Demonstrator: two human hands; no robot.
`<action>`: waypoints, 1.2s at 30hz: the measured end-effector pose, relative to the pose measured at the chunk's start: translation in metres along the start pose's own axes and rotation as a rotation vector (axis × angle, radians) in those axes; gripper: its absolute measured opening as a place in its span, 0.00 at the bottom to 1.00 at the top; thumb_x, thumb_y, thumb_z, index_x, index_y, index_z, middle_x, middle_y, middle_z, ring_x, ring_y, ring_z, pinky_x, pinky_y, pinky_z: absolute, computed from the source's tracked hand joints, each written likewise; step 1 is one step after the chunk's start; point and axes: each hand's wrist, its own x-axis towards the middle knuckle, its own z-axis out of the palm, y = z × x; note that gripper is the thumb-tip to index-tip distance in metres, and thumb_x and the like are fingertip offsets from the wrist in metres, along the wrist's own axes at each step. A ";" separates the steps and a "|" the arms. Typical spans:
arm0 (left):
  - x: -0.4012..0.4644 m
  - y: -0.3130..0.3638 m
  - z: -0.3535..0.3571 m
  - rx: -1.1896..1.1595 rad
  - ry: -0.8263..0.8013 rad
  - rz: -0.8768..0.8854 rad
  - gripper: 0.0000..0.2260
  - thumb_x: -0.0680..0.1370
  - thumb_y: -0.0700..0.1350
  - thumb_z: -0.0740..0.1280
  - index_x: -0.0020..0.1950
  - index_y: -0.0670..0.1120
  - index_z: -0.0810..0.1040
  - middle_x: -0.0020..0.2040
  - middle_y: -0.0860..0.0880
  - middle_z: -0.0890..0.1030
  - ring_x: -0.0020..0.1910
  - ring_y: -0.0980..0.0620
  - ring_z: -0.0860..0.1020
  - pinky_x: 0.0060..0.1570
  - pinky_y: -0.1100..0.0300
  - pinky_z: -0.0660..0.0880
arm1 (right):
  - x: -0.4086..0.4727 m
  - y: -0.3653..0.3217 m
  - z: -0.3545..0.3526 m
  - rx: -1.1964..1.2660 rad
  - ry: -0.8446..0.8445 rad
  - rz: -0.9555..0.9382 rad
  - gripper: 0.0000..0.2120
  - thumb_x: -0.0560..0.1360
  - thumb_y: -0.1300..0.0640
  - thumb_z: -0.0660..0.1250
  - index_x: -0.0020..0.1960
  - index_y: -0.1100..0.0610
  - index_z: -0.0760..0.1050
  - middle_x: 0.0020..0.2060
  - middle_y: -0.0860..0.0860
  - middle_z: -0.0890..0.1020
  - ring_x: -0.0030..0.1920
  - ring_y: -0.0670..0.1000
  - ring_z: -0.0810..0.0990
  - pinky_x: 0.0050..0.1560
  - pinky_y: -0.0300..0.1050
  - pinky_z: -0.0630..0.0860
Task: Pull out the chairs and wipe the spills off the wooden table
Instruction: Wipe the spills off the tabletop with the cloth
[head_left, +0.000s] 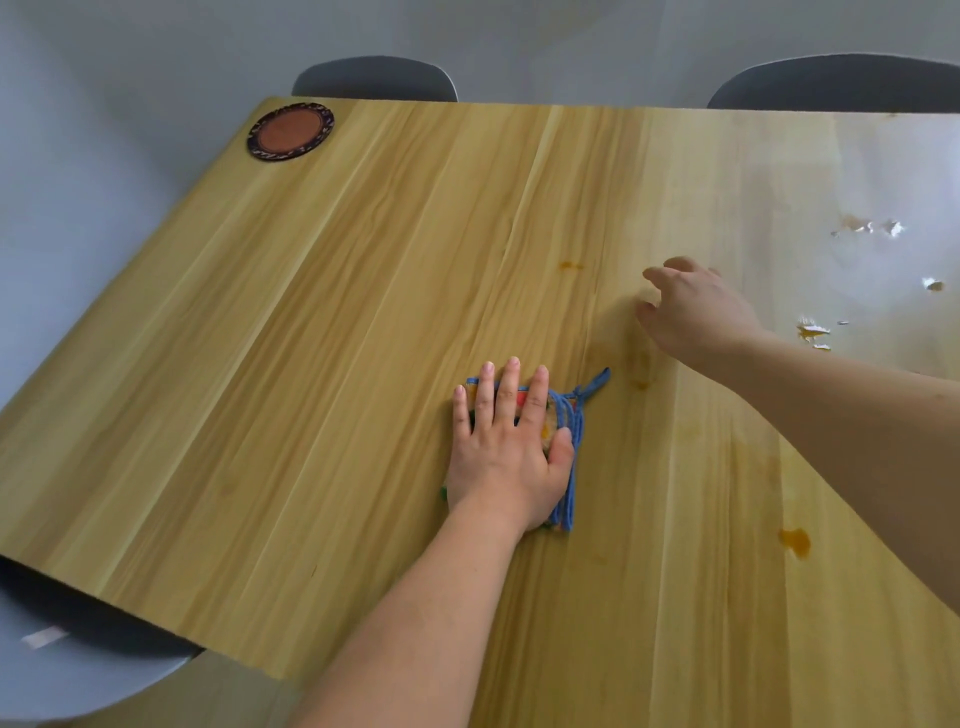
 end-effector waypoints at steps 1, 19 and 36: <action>0.006 0.001 -0.001 -0.001 0.003 -0.001 0.30 0.81 0.61 0.40 0.79 0.54 0.33 0.80 0.50 0.34 0.77 0.48 0.30 0.75 0.43 0.33 | 0.004 0.001 0.001 -0.019 -0.027 -0.013 0.17 0.80 0.49 0.57 0.65 0.56 0.72 0.64 0.55 0.72 0.64 0.59 0.71 0.57 0.56 0.75; 0.107 0.016 -0.016 0.017 0.029 -0.034 0.33 0.75 0.62 0.35 0.80 0.55 0.36 0.81 0.50 0.37 0.78 0.48 0.33 0.75 0.43 0.33 | 0.082 0.039 -0.015 0.074 0.001 0.005 0.17 0.80 0.49 0.58 0.64 0.53 0.76 0.60 0.52 0.76 0.59 0.56 0.76 0.54 0.49 0.75; 0.210 0.025 -0.032 0.036 0.036 -0.044 0.30 0.81 0.61 0.44 0.80 0.56 0.38 0.81 0.51 0.38 0.78 0.49 0.34 0.75 0.44 0.34 | 0.140 0.096 0.004 -0.040 0.132 -0.041 0.25 0.81 0.41 0.50 0.72 0.53 0.66 0.72 0.54 0.68 0.72 0.58 0.64 0.73 0.56 0.60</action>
